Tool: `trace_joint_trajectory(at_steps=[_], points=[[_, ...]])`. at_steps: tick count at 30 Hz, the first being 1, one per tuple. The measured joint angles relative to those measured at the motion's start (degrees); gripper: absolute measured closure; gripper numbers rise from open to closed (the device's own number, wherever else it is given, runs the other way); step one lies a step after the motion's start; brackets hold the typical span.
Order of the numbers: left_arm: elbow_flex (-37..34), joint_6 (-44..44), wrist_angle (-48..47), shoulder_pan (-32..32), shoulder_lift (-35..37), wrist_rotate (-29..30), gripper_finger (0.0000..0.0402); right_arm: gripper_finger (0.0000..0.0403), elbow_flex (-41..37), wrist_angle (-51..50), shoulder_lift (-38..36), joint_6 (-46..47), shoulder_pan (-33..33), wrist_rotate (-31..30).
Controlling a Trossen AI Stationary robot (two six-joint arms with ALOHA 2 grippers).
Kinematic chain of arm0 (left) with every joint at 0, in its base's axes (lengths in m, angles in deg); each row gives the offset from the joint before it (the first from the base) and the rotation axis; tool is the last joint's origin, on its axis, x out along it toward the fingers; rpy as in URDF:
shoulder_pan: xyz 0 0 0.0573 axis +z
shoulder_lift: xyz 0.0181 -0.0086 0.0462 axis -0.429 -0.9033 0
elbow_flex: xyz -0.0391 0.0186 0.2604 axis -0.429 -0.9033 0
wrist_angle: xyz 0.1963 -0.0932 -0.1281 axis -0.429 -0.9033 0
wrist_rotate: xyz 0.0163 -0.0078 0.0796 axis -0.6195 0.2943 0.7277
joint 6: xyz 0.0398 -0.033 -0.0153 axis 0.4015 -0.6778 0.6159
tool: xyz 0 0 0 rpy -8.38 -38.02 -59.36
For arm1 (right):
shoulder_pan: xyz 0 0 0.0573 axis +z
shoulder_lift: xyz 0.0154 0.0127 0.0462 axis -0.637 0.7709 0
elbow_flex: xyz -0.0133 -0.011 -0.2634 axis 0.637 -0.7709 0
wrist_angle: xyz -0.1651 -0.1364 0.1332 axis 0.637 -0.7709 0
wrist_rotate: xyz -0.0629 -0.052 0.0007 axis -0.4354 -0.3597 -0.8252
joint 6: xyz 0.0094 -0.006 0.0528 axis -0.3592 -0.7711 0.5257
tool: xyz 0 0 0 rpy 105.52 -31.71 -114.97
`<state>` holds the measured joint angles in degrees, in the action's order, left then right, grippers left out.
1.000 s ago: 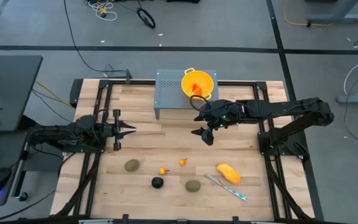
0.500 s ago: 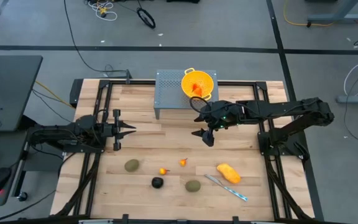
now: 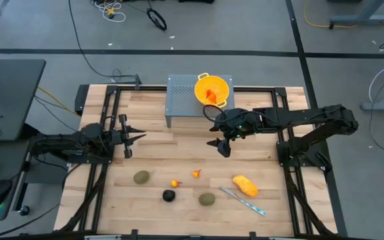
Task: Pick & Place Fruit
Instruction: Put the peach into the yellow strainer bowl on the shelf
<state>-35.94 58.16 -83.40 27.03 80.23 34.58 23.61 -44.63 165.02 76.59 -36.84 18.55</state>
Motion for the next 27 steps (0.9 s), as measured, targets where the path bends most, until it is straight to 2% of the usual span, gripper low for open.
trace_joint_trajectory(at_steps=[12,21,27], points=[[0.0,4.7,0.0,0.0,0.0,-0.1,0.0338,0.0106,0.0,1.3,3.0,-2.7,0.0,0.0],[0.0,4.8,0.0,0.0,0.0,-0.1,0.0338,0.0077,0.0,0.5,4.7,0.1,0.7,0.1],[0.0,4.7,0.0,0.0,0.0,-0.1,0.0338,0.0068,0.0,1.8,6.1,-5.1,1.6,1.5]])
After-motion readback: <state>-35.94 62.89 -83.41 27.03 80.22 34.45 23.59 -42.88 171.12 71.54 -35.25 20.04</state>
